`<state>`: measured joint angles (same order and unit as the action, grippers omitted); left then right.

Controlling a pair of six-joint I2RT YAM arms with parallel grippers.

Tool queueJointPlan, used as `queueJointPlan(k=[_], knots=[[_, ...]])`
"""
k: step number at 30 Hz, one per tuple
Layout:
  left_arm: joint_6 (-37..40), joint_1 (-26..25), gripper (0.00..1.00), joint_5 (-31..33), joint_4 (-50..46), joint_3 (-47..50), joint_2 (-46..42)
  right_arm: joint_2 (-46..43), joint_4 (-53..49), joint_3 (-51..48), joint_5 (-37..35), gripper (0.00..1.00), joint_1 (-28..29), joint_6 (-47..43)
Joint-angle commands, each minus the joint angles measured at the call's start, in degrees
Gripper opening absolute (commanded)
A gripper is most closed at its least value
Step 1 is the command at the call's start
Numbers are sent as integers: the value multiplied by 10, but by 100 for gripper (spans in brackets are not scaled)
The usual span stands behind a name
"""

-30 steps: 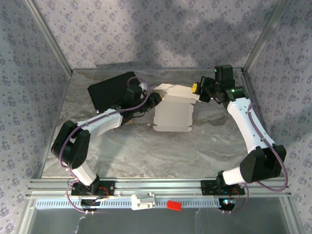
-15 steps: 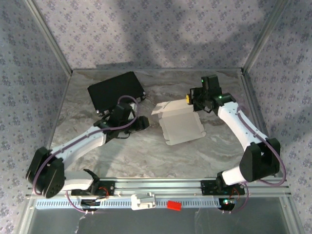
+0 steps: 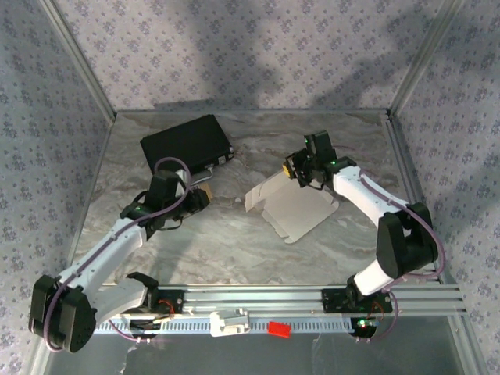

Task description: Fold the paper box

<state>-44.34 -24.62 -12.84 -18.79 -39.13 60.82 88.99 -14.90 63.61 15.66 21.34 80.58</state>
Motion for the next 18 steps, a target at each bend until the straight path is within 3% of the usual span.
queueJointPlan(k=[1, 5, 12, 18], knots=[[34, 3, 39, -32, 64, 4, 39, 23, 16, -24, 20, 0, -5, -44], [73, -8, 36, -53, 114, -16, 103, 30, 98, -65, 48, 0, -12, -49], [190, -68, 44, -43, 200, -52, 188, 17, 160, -113, 87, 0, -36, -54], [255, -99, 44, -87, 252, -93, 277, 10, 175, -125, 109, 0, -48, -46]])
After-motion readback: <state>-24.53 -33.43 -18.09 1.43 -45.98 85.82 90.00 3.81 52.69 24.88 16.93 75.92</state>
